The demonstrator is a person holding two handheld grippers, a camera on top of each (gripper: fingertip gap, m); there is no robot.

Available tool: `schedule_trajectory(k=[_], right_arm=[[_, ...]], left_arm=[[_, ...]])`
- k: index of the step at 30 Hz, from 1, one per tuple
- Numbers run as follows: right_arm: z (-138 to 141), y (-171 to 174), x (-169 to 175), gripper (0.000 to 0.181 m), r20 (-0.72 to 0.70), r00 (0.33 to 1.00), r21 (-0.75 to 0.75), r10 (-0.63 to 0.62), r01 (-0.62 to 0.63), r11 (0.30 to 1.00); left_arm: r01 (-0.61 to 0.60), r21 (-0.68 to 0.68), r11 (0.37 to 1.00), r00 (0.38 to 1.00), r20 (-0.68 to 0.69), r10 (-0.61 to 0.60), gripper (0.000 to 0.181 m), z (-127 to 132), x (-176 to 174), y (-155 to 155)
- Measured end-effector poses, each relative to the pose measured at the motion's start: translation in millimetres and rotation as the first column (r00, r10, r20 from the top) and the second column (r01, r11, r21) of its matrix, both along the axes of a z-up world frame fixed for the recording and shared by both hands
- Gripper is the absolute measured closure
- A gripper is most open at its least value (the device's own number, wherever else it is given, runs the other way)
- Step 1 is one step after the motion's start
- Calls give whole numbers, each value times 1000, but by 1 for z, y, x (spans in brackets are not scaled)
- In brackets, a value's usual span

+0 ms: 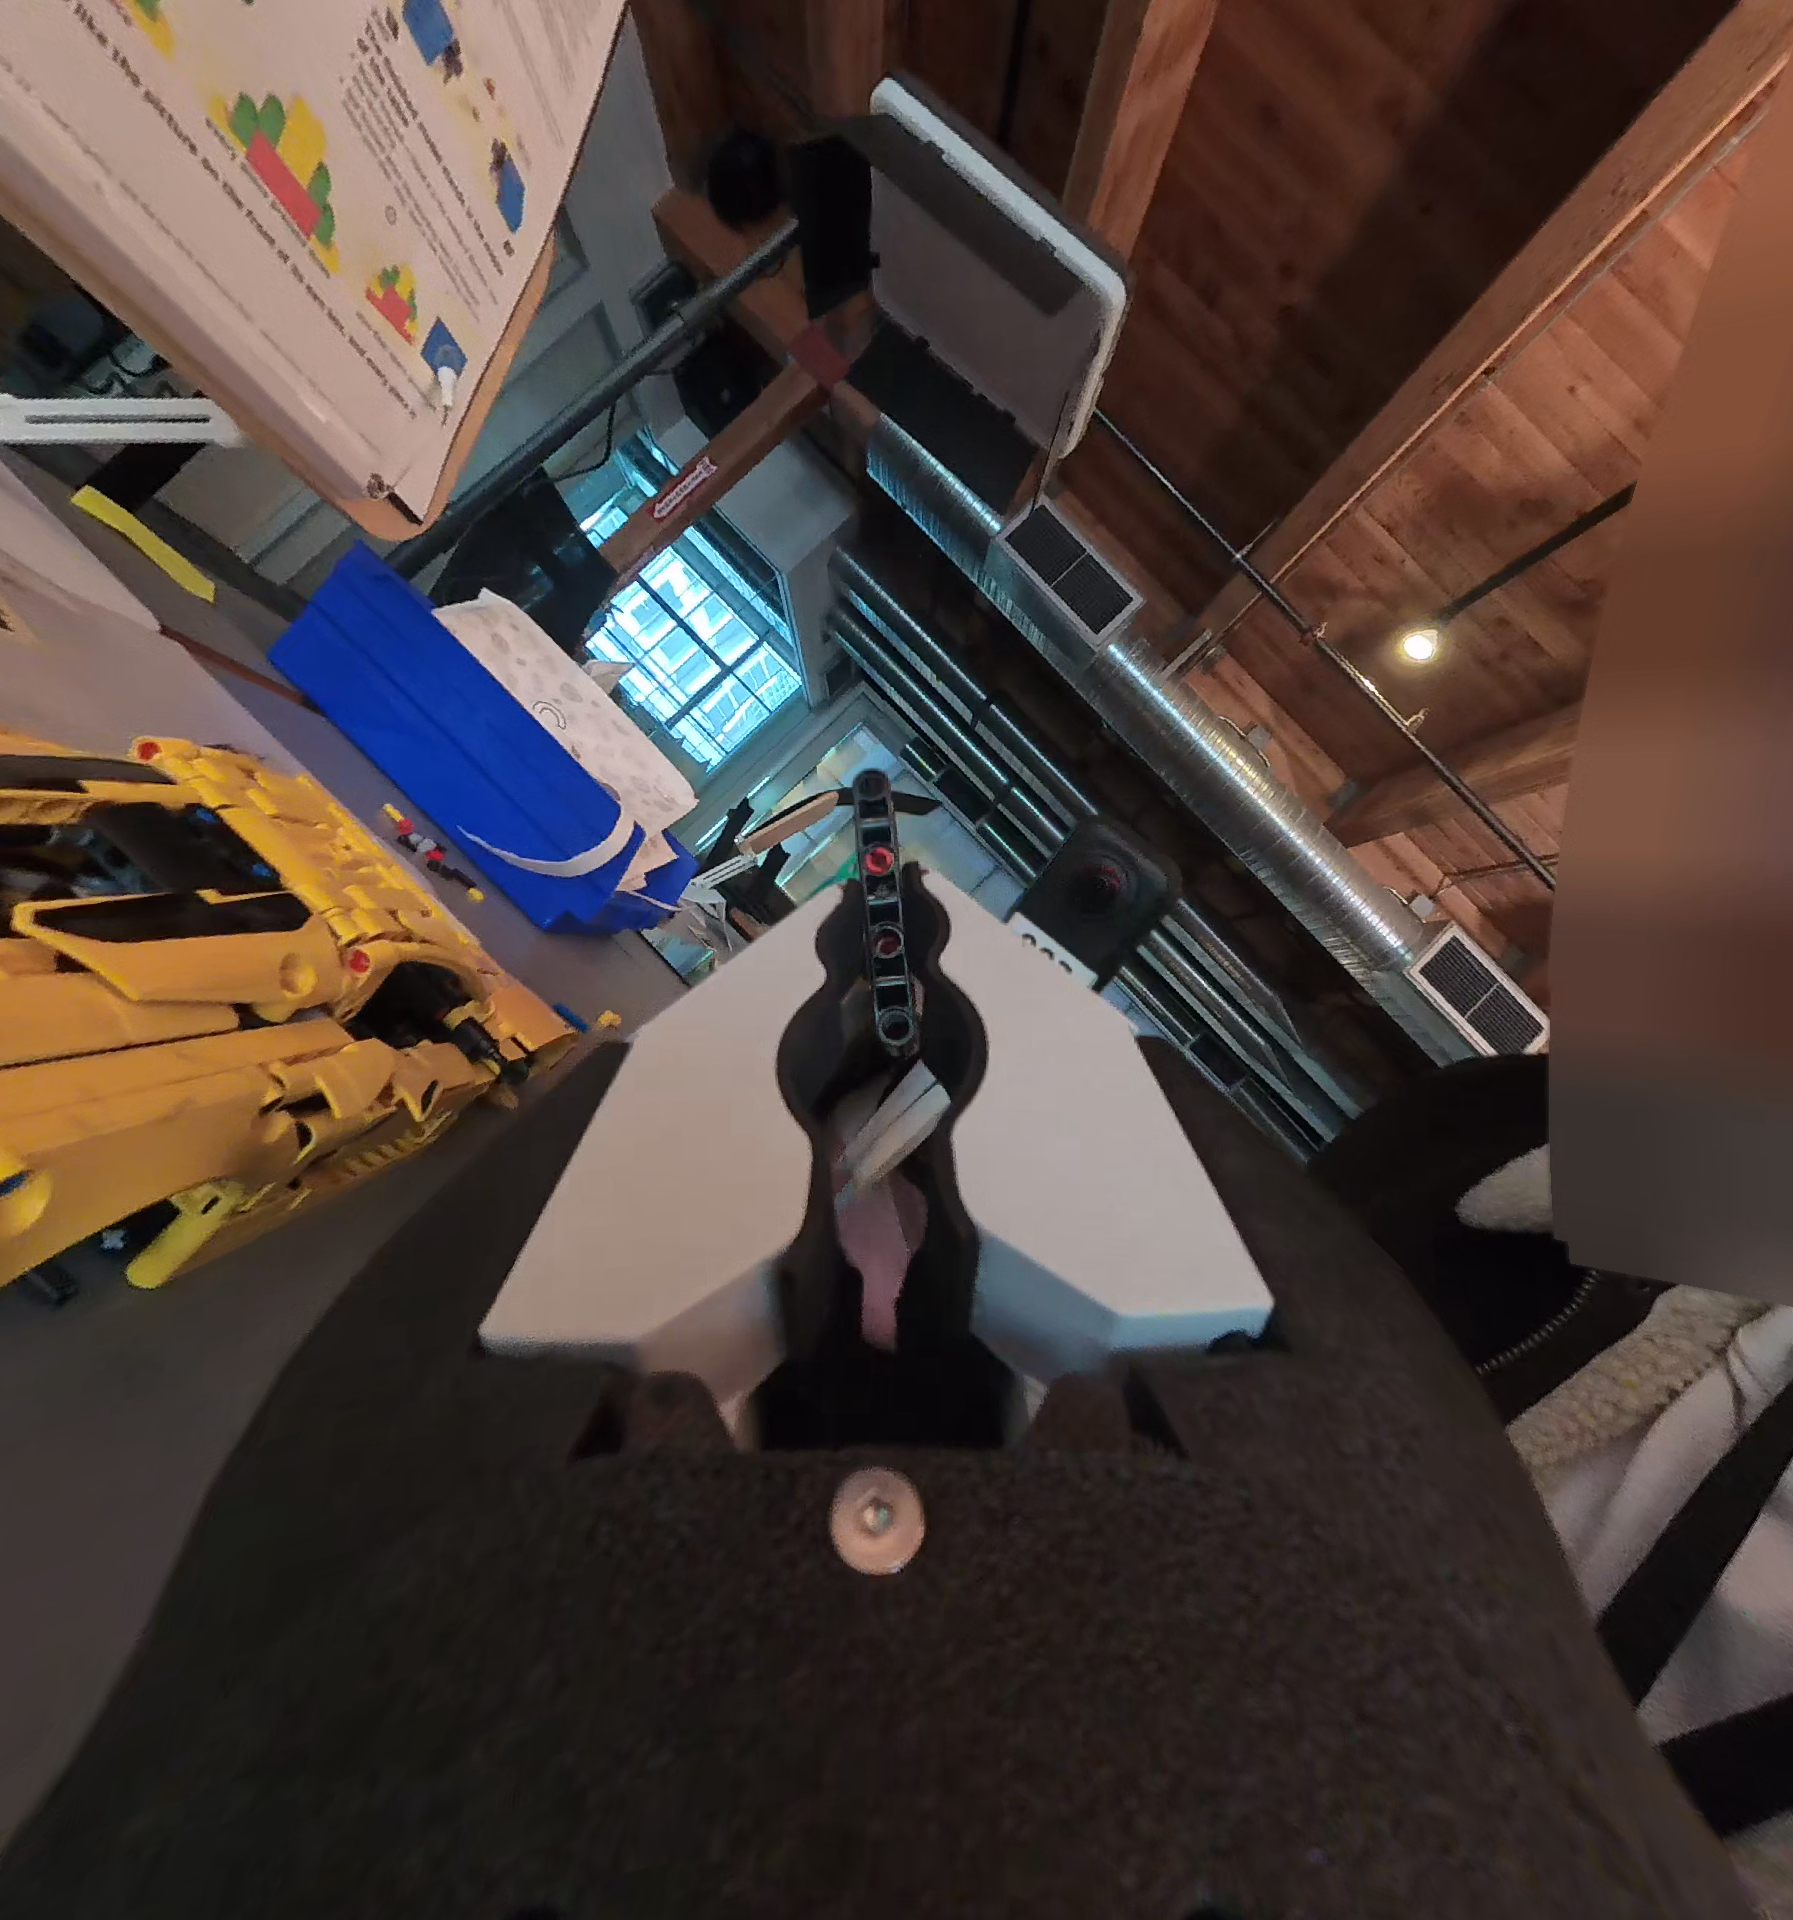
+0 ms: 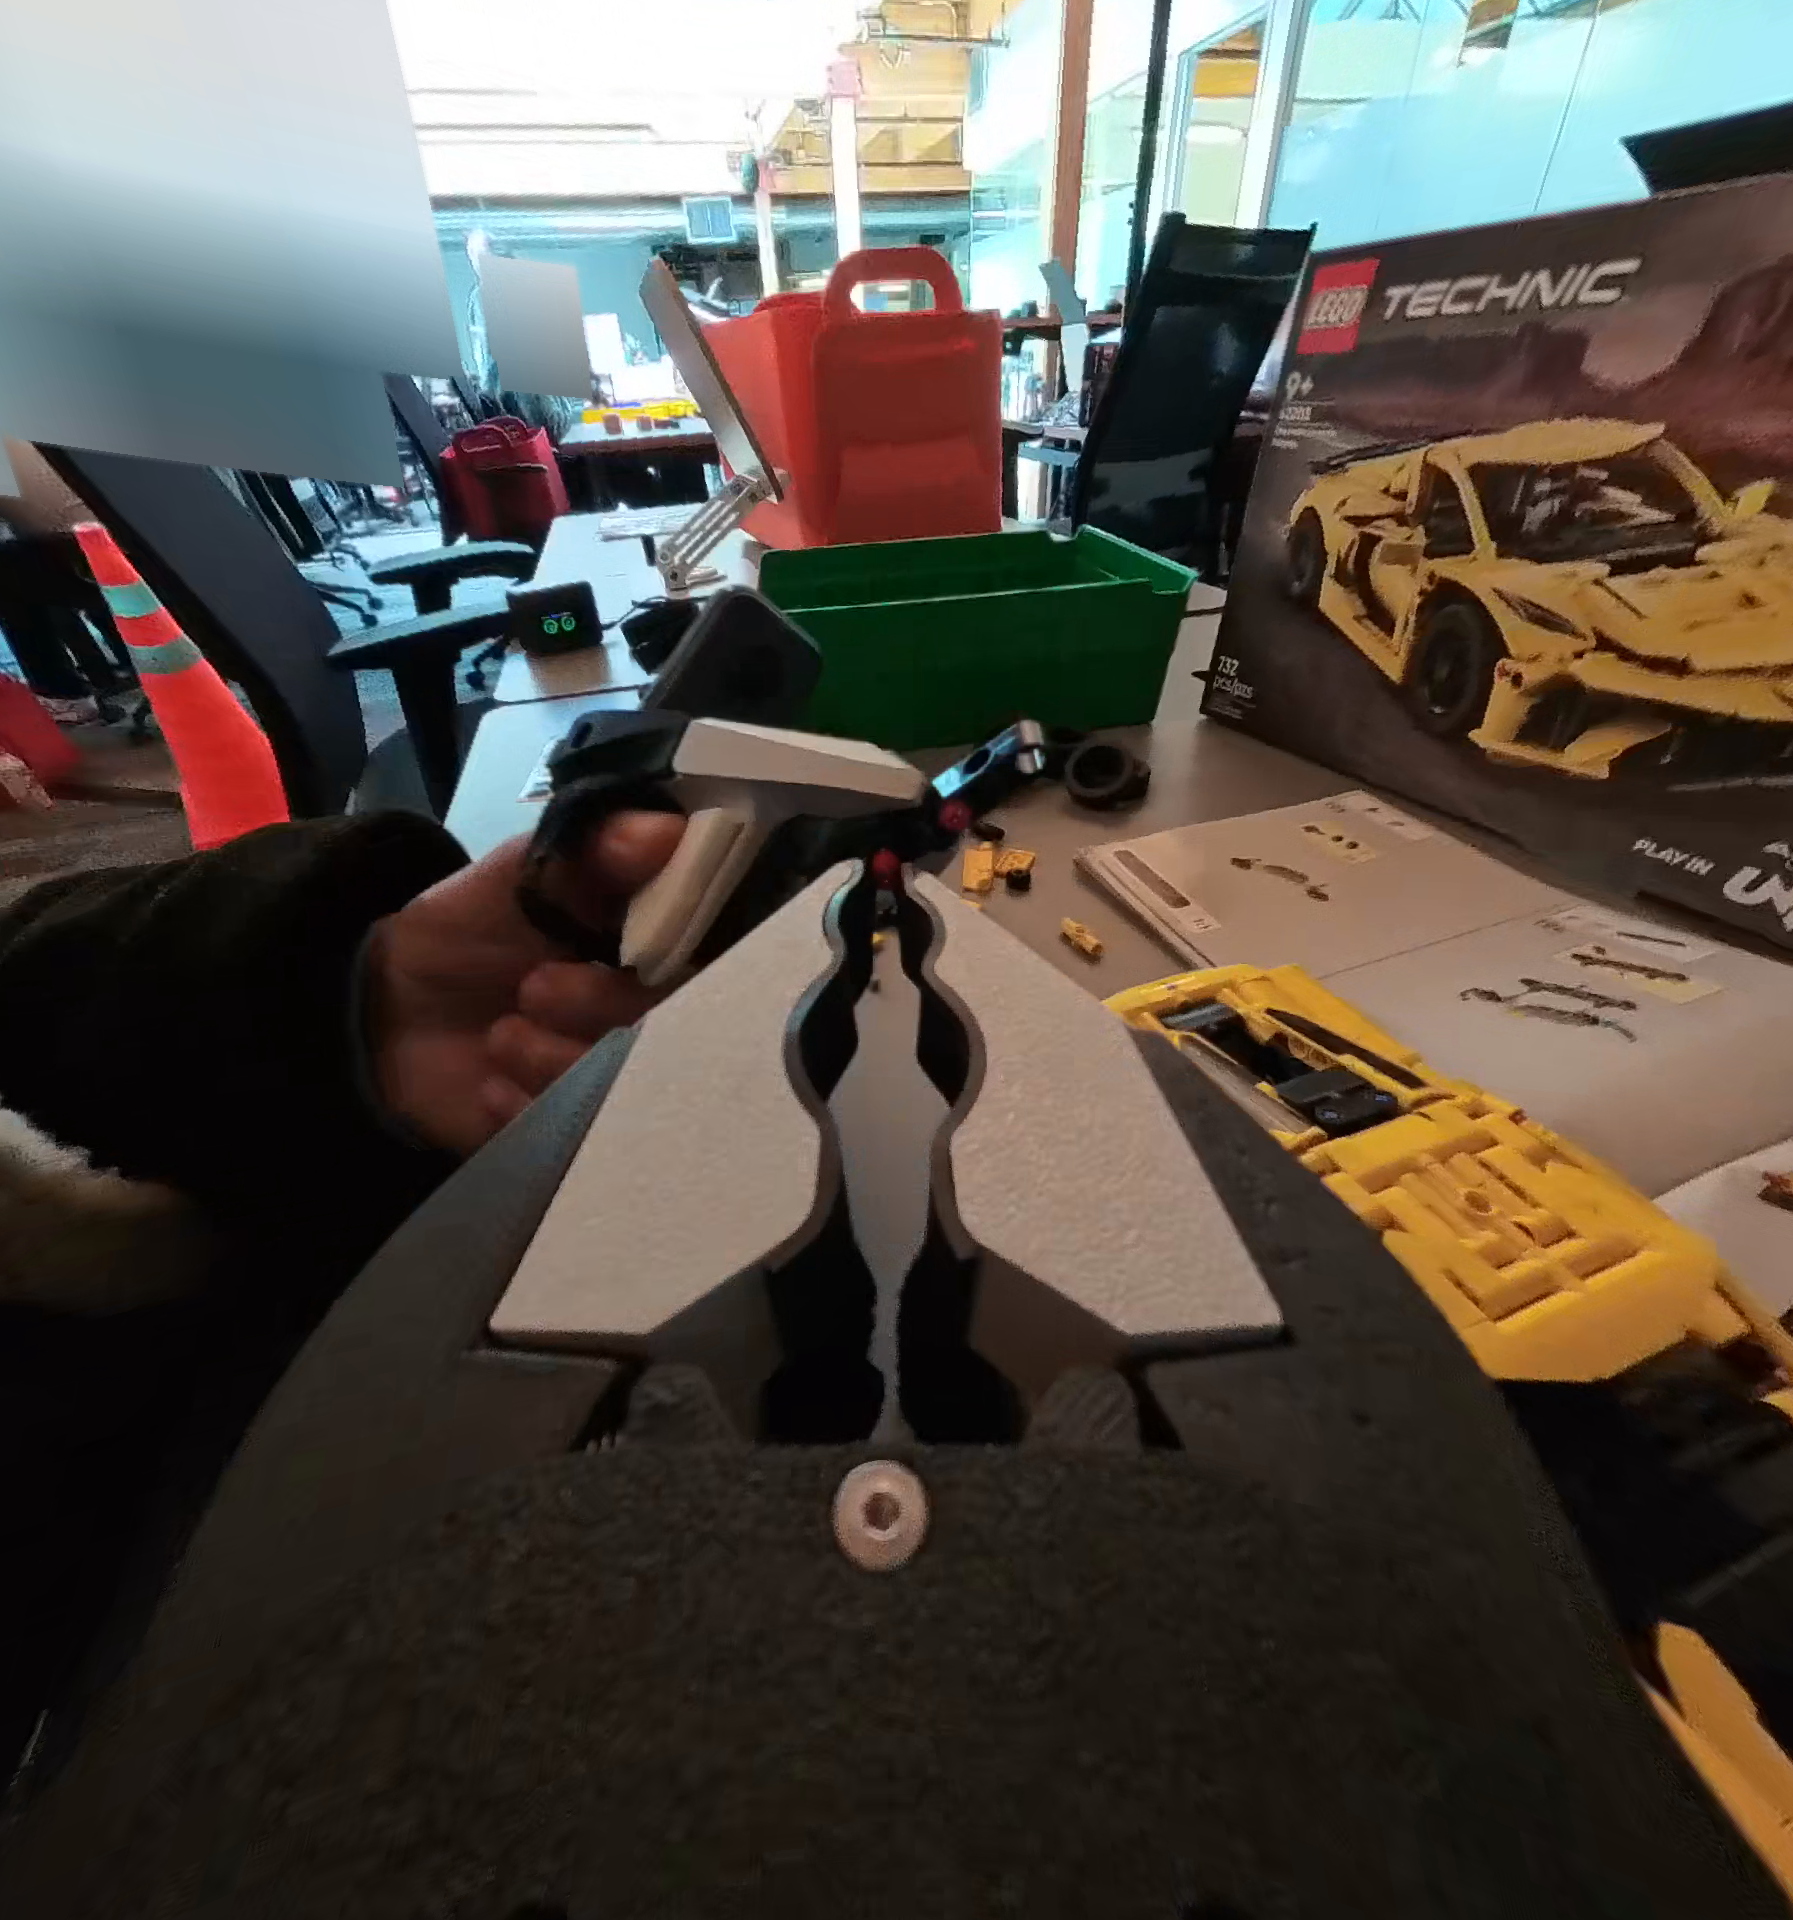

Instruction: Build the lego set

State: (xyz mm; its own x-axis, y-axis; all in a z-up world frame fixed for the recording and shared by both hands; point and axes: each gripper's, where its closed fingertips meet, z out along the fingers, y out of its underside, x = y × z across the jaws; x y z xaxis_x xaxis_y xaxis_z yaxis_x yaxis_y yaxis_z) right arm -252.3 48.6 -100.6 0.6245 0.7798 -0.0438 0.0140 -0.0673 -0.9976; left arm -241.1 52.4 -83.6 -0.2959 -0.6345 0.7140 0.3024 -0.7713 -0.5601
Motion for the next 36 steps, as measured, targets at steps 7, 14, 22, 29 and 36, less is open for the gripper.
schedule_trajectory(k=[7,14,22,29,36], right_arm=[[-2,6,3,177,-142,990,-124,8,-26,992],[1,16,8,148,-158,971,-124,-181,163,979],[4,28,-17,149,-74,948,-60,-309,305,950],[-4,31,-7,163,73,947,14,-313,313,950],[-3,27,-5,165,224,910,163,-349,317,934]], left_arm=[[-100,47,994,994,-43,102,175,-2,-2,9],[-344,202,917,931,-55,361,174,6,-15,25],[-344,128,930,936,-26,350,174,4,-15,28],[-293,116,949,949,-87,304,174,-5,-8,26],[-268,104,958,957,-84,277,174,-6,-9,24]])
